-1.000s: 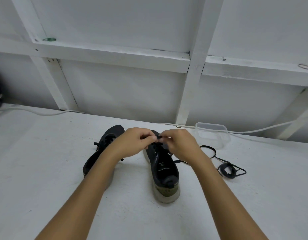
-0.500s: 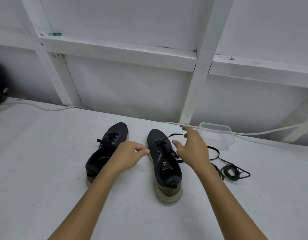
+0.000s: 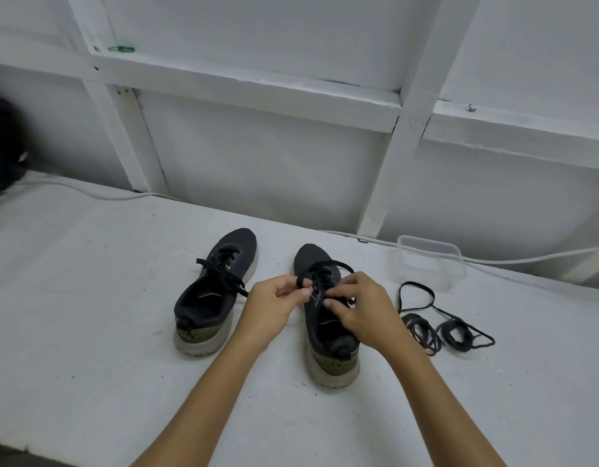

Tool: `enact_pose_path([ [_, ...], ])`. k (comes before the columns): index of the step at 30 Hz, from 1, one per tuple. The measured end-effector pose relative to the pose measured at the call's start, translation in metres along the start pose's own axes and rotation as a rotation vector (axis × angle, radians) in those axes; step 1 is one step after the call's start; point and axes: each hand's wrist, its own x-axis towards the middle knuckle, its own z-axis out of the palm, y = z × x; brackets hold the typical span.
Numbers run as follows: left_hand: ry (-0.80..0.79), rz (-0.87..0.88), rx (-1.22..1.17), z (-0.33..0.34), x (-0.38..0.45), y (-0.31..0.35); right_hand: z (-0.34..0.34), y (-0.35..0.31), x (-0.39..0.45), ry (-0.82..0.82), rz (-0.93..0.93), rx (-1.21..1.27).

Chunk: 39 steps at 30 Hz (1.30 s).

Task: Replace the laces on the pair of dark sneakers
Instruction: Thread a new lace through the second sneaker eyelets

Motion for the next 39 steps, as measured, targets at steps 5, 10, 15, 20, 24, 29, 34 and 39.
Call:
enact_pose_path([
  [5, 0.035, 0.052, 0.075, 0.004, 0.001, -0.005, 0.003, 0.002, 0.0, 0.01, 0.014, 0.068],
  [10, 0.056, 0.122, 0.128, 0.007, 0.0, -0.005, 0.004, 0.005, 0.0, 0.007, 0.019, 0.09],
  [15, 0.066, 0.173, 0.165, 0.008, -0.002, -0.004, 0.004, 0.005, 0.0, -0.014, 0.031, 0.099],
  [20, 0.074, 0.195, 0.182, 0.009, -0.005, -0.008, -0.002, 0.0, -0.002, -0.061, 0.101, 0.267],
  [24, 0.063, 0.188, 0.141, 0.009, -0.005, -0.007, -0.003, -0.005, 0.001, -0.075, 0.11, 0.251],
  [29, 0.067, 0.2, 0.142, 0.011, -0.004, -0.009, -0.004, -0.006, 0.0, -0.083, 0.085, 0.275],
  [34, 0.081, 0.26, 0.252, 0.011, -0.004, -0.011, -0.003, -0.006, -0.003, -0.075, 0.097, 0.311],
  [39, 0.066, 0.337, 0.341, 0.01, -0.004, -0.007, -0.003, -0.006, -0.003, -0.082, 0.111, 0.348],
])
